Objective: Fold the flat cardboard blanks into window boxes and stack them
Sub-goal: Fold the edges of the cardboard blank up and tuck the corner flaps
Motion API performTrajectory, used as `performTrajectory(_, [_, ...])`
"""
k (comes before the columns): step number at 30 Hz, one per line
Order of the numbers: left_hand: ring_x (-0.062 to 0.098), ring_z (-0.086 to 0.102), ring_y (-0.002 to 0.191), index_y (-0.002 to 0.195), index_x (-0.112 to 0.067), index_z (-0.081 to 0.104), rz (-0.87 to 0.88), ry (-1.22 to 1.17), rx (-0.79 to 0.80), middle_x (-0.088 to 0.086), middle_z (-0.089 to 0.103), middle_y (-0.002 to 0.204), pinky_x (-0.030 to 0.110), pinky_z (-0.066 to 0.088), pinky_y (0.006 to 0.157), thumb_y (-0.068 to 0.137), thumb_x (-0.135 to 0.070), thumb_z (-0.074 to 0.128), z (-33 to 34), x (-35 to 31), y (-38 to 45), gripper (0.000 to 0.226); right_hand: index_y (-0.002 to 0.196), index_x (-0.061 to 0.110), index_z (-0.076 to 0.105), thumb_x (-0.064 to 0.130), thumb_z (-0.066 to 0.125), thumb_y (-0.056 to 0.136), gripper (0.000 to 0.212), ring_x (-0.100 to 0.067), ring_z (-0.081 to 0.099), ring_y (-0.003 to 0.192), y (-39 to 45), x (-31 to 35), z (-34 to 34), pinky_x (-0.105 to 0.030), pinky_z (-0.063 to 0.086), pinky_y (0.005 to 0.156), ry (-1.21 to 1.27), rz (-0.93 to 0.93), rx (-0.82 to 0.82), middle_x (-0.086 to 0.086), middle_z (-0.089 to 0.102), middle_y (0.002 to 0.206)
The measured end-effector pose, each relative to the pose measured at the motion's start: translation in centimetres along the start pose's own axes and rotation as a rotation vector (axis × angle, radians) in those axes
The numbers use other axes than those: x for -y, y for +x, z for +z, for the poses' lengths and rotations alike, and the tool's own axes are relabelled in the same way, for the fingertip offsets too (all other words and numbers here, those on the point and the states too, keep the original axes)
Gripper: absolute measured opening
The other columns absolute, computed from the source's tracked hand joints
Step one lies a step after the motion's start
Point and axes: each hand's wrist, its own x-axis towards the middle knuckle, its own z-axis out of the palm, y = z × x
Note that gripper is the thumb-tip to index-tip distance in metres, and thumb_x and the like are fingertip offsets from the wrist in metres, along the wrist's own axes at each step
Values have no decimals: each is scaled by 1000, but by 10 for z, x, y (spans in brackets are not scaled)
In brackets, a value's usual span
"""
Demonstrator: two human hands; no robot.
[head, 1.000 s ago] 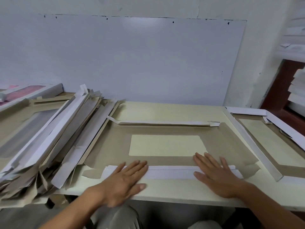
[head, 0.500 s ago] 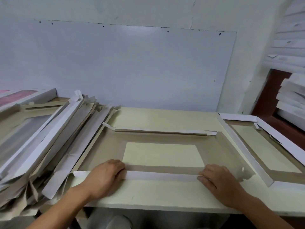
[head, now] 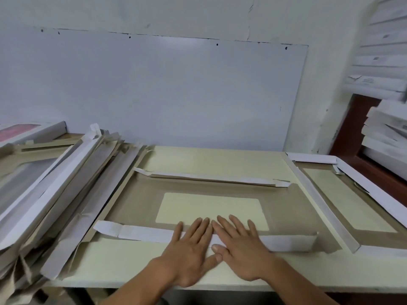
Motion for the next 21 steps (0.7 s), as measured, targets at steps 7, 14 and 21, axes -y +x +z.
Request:
performTrajectory(7, [0, -41, 136, 147, -38, -29, -36, -14, 123, -26, -40, 148, 48, -20, 117, 78, -91, 3, -16, 40, -26, 92, 138, 33, -37, 79, -22, 70, 84, -7, -35, 141, -16, -47, -2, -50, -17, 118, -12, 89, 78, 22, -38, 150])
performTrajectory(14, [-5, -41, 133, 145, -38, -30, -186, 2, 81, -25, -39, 149, 50, -20, 117, 74, -94, 2, -15, 99, -63, 96, 152, 44, -11, 67, 13, 96, 65, 1, -21, 144, -44, -98, -4, -37, -8, 121, 52, 159, 37, 30, -20, 154])
performTrajectory(21, [0, -38, 137, 148, -33, -29, -222, 39, -161, -20, -36, 153, 48, -22, 115, 79, -87, -3, -19, 81, -63, 92, 79, 39, 48, 60, 43, 93, 25, 0, 53, 81, -73, -77, -58, -17, 37, 68, -24, 148, 86, 17, 55, 84])
